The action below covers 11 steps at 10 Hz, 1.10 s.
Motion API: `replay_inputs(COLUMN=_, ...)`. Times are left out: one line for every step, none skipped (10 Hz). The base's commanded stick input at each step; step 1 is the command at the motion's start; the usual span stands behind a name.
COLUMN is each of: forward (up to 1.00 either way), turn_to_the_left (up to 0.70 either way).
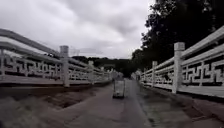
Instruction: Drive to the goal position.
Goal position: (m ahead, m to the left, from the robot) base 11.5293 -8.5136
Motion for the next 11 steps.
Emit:
replay_inputs(forward=0.68, turn_to_the_left=0.01)
replay_inputs(forward=0.68, turn_to_the_left=0.01)
replay_inputs(forward=0.65, turn_to_the_left=0.01)
replay_inputs(forward=0.43, turn_to_the_left=0.03)
replay_inputs(forward=0.43, turn_to_the_left=0.03)
replay_inputs(forward=0.42, turn_to_the_left=0.03)
replay_inputs(forward=0.42, turn_to_the_left=0.03)
replay_inputs(forward=0.42, turn_to_the_left=0.03)
replay_inputs(forward=0.42, turn_to_the_left=0.03)
replay_inputs(forward=0.42, turn_to_the_left=0.03)
replay_inputs(forward=0.42, turn_to_the_left=0.03)
